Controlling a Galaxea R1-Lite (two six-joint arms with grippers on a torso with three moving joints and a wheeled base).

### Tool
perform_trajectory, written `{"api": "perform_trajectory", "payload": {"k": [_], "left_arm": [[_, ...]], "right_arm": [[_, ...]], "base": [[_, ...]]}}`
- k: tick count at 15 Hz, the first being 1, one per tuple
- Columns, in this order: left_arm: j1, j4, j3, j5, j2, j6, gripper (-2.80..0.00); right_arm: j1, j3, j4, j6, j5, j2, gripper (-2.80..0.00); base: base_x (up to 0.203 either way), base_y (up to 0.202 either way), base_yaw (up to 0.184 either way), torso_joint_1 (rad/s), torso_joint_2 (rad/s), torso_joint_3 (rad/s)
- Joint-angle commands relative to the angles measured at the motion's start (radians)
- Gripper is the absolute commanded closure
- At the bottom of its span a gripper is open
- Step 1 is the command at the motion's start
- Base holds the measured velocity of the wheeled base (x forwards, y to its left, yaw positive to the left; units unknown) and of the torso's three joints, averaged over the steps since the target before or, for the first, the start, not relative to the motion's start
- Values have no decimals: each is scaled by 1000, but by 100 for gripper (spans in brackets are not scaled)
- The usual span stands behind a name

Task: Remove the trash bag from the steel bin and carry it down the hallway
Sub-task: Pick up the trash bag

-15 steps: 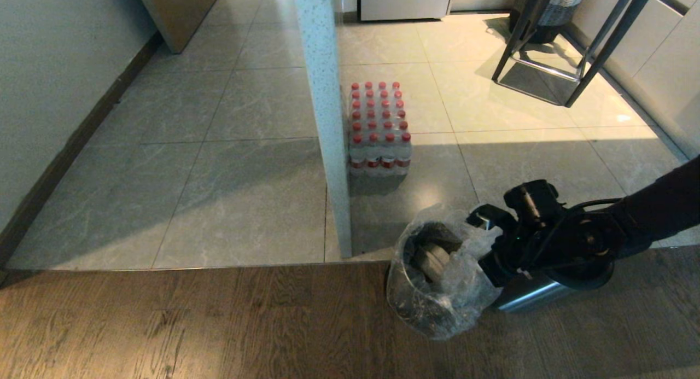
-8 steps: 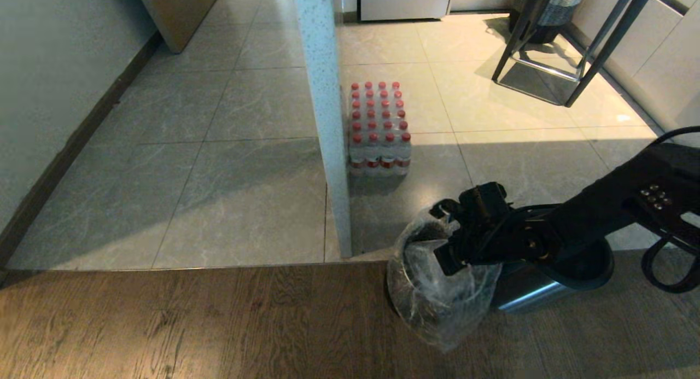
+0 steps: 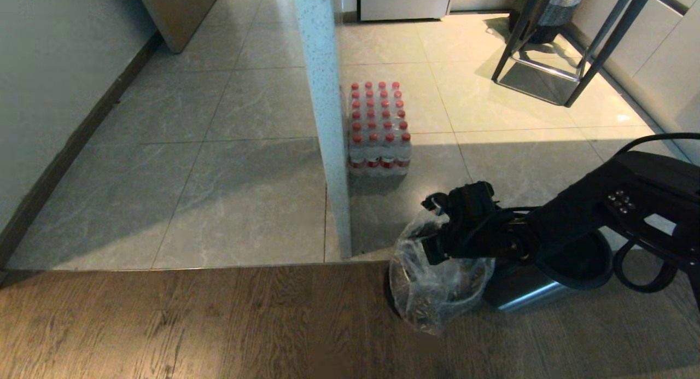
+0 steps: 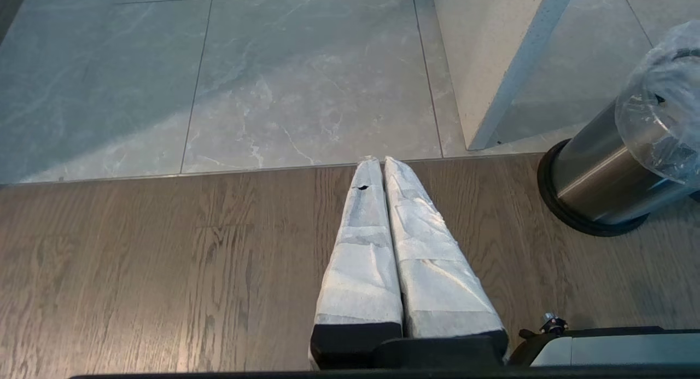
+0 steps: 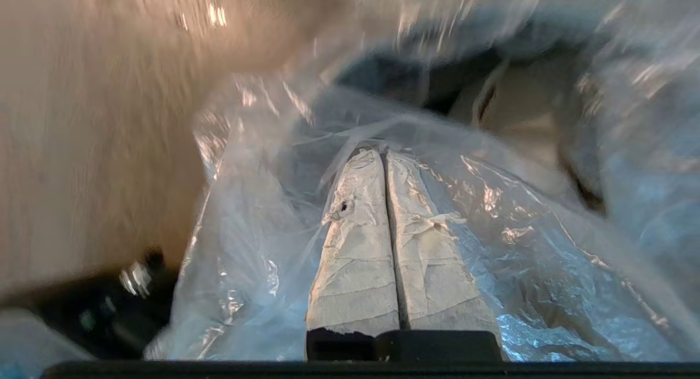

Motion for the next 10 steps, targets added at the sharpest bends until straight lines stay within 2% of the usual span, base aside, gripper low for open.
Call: {"api": "perform_trajectory", "payload": {"k": [1,4,7,10], "left_arm": [[0,0,0,0,0,0,0],[0,0,0,0,0,0,0],[0,0,0,0,0,0,0],[0,0,0,0,0,0,0]], "right_arm": [[2,-12,-50,43,-2,19,0],[6,11,-172,79,-18,30,0],[7,-53,-198,138,-145,43,0],[-9,-44,-209,143,-171,18,0]], "base": [[0,0,0,0,0,0],[0,0,0,0,0,0],[0,0,0,0,0,0],[0,0,0,0,0,0]]}}
